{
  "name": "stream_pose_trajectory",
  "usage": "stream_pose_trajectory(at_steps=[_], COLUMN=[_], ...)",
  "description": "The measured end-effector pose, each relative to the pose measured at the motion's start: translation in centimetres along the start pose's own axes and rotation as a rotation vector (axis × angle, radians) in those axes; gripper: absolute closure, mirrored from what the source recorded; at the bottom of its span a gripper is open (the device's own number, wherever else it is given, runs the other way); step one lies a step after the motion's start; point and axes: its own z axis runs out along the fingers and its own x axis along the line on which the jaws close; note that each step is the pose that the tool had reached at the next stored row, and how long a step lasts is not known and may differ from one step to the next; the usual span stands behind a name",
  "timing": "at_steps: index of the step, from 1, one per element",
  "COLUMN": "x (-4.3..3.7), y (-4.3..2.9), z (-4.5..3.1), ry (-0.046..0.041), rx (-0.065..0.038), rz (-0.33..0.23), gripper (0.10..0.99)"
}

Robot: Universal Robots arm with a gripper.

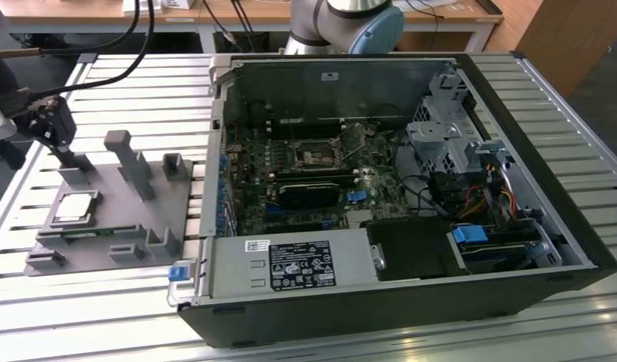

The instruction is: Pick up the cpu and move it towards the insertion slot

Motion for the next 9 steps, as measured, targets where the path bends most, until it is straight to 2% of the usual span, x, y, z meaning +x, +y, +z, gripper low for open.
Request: stream_pose_trajectory(at_steps=[9], x=[0.06], y=[-0.04], z=[0.8], ry=[0.0], rx=[0.0], rz=[0.0], gripper=[0.427])
